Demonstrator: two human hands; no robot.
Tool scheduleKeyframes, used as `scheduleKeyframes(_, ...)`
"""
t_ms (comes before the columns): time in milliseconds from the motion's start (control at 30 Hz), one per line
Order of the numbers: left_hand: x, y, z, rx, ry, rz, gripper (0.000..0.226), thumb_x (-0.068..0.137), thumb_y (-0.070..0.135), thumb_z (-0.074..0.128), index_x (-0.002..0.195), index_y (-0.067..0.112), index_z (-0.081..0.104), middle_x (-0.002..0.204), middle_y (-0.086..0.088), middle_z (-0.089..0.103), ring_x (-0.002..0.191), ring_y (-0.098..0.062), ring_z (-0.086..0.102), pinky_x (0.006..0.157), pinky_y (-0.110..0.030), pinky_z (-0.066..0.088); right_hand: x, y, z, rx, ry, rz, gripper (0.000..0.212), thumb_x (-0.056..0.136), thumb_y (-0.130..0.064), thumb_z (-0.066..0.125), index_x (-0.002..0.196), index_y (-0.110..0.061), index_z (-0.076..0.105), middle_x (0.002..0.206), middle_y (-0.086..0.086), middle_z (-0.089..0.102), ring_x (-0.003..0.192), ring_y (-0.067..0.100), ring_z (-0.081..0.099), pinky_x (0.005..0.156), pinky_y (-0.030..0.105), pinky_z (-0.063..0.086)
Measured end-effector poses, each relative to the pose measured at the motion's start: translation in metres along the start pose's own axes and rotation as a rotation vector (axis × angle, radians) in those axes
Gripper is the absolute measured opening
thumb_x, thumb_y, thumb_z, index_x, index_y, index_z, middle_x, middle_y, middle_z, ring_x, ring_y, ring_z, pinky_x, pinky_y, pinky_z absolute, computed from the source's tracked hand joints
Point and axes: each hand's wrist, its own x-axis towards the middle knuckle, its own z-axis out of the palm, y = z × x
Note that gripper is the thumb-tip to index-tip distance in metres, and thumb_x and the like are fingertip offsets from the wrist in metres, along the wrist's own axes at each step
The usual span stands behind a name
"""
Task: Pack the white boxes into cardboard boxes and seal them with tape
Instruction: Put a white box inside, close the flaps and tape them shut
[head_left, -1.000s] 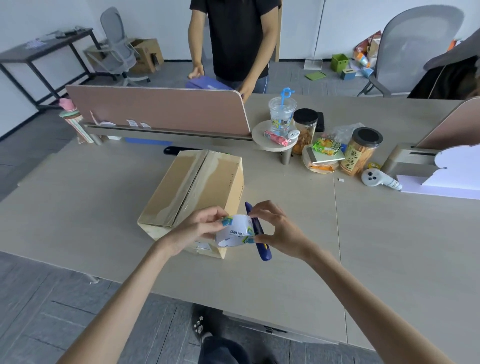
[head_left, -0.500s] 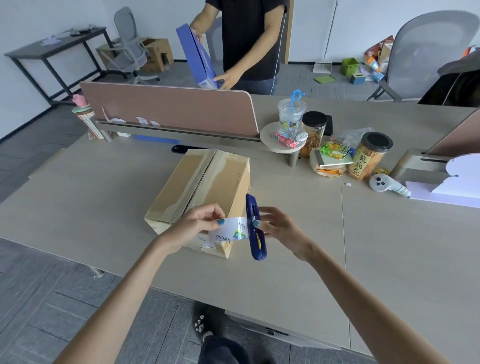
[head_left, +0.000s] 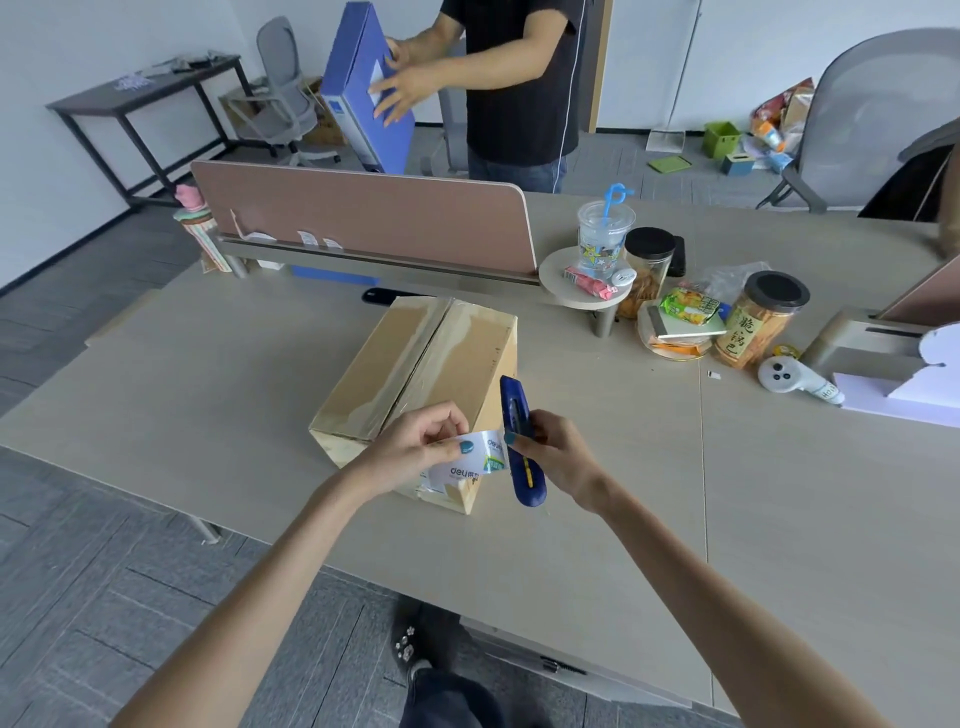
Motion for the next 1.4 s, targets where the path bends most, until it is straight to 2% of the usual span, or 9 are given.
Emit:
scheduleKeyframes(167,0.0,-0.014,-0.002,0.406,0.215,-0.044,0.014,0.083,0.042,0.06,0.085,0.029,0.056,0.068,0.004,0.055,0.065,-0.018,0.052,0.061,-0.031,0.037,0.007,-0.007,-0.003,-0.089,0.056,-0.043,0.018,0.091,-0.011,0.062,0.083,0.0,0.051,0.074,0.008,0.051,0.065,0.018,0.045,0.058,0.026,0.036)
scheduleKeyframes(367,-0.002,-0.018,-0.02,0.797,0.567,-0.037,0.033,0.086,0.049,0.067,0.075,0.02,0.056,0.045,-0.001,0.048,0.046,-0.023,0.044,0.045,-0.027,0.026,0.029,-0.03,-0.01,-0.168,0.1,-0.134,0.025,0.091,-0.012,0.063,0.074,-0.01,0.045,0.069,0.004,0.049,0.063,0.019,0.043,0.058,0.029,0.035)
scheduleKeyframes(533,0.017,-0.019,-0.047,0.693,0.519,-0.052,0.034,0.088,0.053,0.065,0.073,0.026,0.051,0.051,0.004,0.049,0.046,-0.014,0.041,0.05,-0.03,0.038,0.067,-0.051,-0.009,-0.252,0.111,-0.182,0.032,0.092,-0.014,0.063,0.071,-0.02,0.04,0.066,-0.003,0.046,0.059,0.014,0.04,0.054,0.021,0.031)
scheduleKeyframes(633,0.04,-0.022,-0.066,0.472,0.424,-0.065,0.031,0.088,0.053,0.063,0.079,0.025,0.055,0.067,0.004,0.061,0.059,-0.018,0.053,0.058,-0.032,0.041,0.097,-0.057,-0.012,-0.227,0.145,-0.189,0.032,0.091,-0.012,0.064,0.07,-0.019,0.04,0.064,-0.004,0.044,0.057,0.012,0.038,0.05,0.015,0.031)
scheduleKeyframes(733,0.065,-0.025,-0.083,0.307,0.334,0.017,0.02,0.093,0.035,0.066,0.087,0.016,0.061,0.08,0.002,0.067,0.072,-0.013,0.059,0.065,-0.03,0.042,0.132,-0.065,-0.016,-0.239,0.145,-0.172,0.034,0.092,-0.01,0.062,0.07,-0.021,0.04,0.065,-0.005,0.045,0.057,0.011,0.04,0.049,0.013,0.032)
scheduleKeyframes(900,0.1,-0.036,-0.109,0.203,0.271,0.058,0.014,0.094,0.017,0.065,0.097,0.005,0.06,0.087,0.001,0.067,0.075,-0.003,0.06,0.064,-0.017,0.042,0.196,-0.073,-0.008,-0.378,0.116,-0.134,0.01,0.096,-0.014,0.056,0.094,-0.007,0.048,0.083,0.01,0.059,0.068,0.025,0.051,0.059,0.032,0.037)
scheduleKeyframes(1000,0.119,-0.041,-0.118,0.202,0.232,0.025,0.012,0.097,0.013,0.06,0.099,0.002,0.057,0.088,-0.003,0.064,0.073,0.002,0.054,0.063,-0.016,0.042,0.225,-0.068,-0.003,-0.555,0.084,-0.121,0.012,0.099,-0.02,0.048,0.101,-0.012,0.038,0.094,0.014,0.059,0.072,0.033,0.053,0.061,0.037,0.038)
scheduleKeyframes(1100,0.134,-0.043,-0.12,0.212,0.238,0.024,0.012,0.099,0.018,0.056,0.098,0.005,0.056,0.09,-0.001,0.06,0.076,0.0,0.052,0.066,-0.016,0.039,0.248,-0.063,-0.001,-0.684,0.027,-0.168,0.013,0.102,-0.022,0.041,0.1,-0.016,0.03,0.099,0.014,0.057,0.075,0.03,0.049,0.06,0.037,0.035)
scheduleKeyframes(1400,0.149,-0.063,-0.105,0.226,0.324,-0.095,0.022,0.097,0.049,0.046,0.096,0.027,0.051,0.092,0.012,0.057,0.077,-0.013,0.057,0.07,-0.036,0.047,0.276,-0.057,-0.012,-0.828,-0.119,-0.198,0.021,0.103,-0.024,0.04,0.112,-0.005,0.038,0.099,0.012,0.053,0.079,0.026,0.048,0.066,0.036,0.035)
